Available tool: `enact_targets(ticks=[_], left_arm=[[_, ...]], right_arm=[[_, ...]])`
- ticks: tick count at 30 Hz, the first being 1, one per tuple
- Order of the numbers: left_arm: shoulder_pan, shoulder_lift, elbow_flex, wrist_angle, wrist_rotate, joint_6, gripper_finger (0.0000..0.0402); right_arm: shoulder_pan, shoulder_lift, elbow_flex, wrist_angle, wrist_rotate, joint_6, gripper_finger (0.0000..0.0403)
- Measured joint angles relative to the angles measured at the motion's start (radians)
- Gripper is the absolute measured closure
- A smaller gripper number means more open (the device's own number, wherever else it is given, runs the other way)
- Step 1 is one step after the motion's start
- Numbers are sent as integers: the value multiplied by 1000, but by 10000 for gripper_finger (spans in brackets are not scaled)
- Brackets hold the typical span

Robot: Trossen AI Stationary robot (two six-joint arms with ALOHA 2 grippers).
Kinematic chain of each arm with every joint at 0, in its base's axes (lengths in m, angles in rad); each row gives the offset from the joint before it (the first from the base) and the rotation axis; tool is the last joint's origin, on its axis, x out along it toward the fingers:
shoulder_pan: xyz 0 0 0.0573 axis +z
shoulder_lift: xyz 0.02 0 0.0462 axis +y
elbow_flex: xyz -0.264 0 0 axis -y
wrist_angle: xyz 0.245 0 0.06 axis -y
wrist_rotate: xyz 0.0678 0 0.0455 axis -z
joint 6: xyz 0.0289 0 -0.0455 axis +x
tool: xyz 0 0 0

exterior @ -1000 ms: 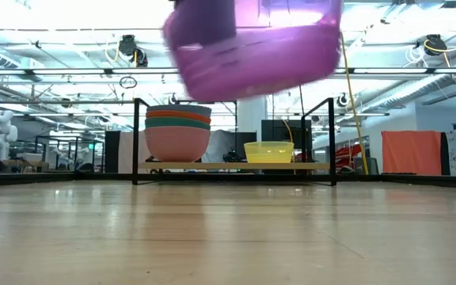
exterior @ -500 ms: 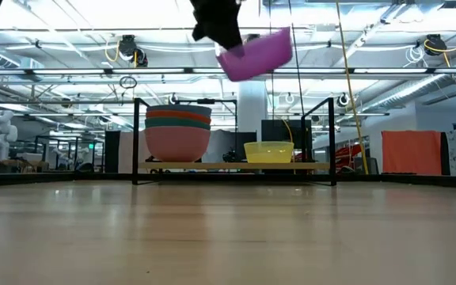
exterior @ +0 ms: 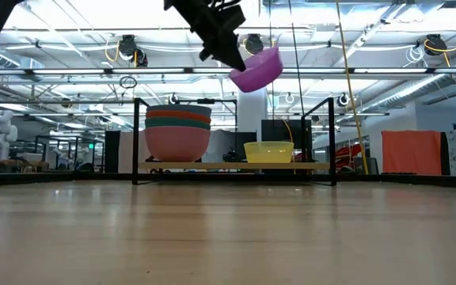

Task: Place and stack bowls onto a shelf
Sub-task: Stack the purple bowl on top of the yellow bowl on the shelf

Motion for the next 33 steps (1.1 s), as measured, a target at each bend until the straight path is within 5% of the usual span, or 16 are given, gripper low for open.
enact_targets(ticks=[17,33], left_arm=[[100,0,0,140,47,67,398],[106,185,0,153,92,41,398]], right_arm=[[0,0,0,0,0,-12,403],[-1,0,0,1,1,-12,403]])
